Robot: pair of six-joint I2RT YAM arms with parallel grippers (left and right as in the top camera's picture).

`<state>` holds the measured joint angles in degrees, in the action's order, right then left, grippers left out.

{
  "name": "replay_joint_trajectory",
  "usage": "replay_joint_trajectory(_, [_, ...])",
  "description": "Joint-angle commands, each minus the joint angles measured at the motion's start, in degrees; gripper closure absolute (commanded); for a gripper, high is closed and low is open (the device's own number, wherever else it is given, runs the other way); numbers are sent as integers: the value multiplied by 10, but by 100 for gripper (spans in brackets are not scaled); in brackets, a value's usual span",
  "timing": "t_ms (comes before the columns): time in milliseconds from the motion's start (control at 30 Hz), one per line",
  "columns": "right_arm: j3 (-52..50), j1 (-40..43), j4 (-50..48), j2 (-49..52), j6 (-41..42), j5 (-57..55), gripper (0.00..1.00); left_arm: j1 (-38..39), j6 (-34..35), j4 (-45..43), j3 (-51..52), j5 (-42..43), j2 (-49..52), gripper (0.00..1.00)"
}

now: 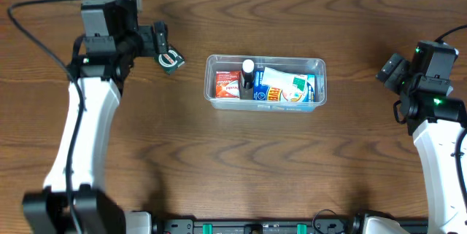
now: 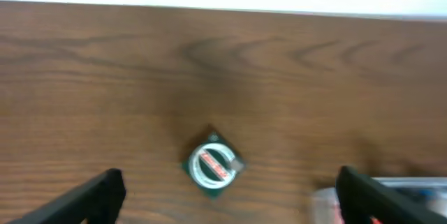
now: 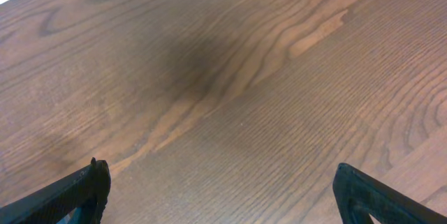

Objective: Pack container
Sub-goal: 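Move left gripper to the green Zam-Buk box and grasp it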

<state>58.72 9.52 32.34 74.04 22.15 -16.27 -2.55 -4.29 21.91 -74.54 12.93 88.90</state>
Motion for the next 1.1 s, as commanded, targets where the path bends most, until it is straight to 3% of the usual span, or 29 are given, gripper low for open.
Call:
replay_joint_trajectory(0, [1, 2, 1, 0, 5, -2, 1, -2, -146, -7, -1, 12, 48, 2])
replay_joint_trajectory(333, [1, 2, 1, 0, 5, -2, 1, -2, -269, -32, -1, 16, 158, 2])
replay_joint_trajectory(533, [1, 2, 1, 0, 5, -2, 1, -2, -274, -27, -3, 14, 196, 2])
replay_joint_trajectory(633, [1, 2, 1, 0, 5, -2, 1, -2, -245, -4, -24, 8, 198, 2])
replay_joint_trajectory(1067, [1, 2, 1, 0, 5, -2, 1, -3, -226, 261, -361, -33, 264, 2])
